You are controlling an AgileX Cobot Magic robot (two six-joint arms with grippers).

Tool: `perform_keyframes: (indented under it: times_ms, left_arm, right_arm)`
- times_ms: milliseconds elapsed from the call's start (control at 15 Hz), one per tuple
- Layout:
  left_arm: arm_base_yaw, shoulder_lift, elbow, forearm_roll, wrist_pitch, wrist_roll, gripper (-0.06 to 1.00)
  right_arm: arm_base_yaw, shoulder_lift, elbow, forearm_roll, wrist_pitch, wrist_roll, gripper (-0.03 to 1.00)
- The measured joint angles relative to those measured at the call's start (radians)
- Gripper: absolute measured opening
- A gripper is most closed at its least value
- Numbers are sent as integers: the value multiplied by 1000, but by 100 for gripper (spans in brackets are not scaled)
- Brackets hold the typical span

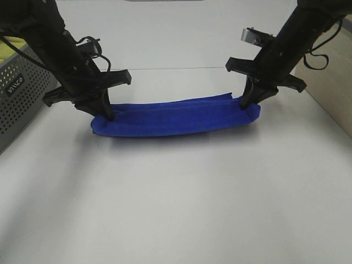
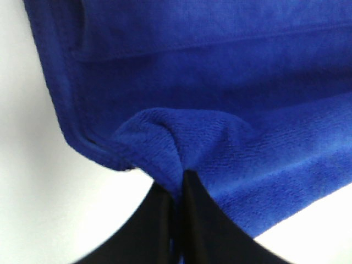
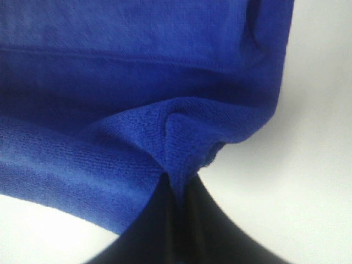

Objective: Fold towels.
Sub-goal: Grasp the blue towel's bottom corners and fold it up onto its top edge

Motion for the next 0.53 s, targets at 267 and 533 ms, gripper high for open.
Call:
perform_keyframes:
  times_ms: [267,533]
  left_arm:
    - [54,32,-79,-13,-14,-3,3]
    - [67,121,-193,-15,-60,12,3]
  right_arm:
    - [0,120,-208,0,57,0,0]
    - [0,264,-407,0,69,10,0]
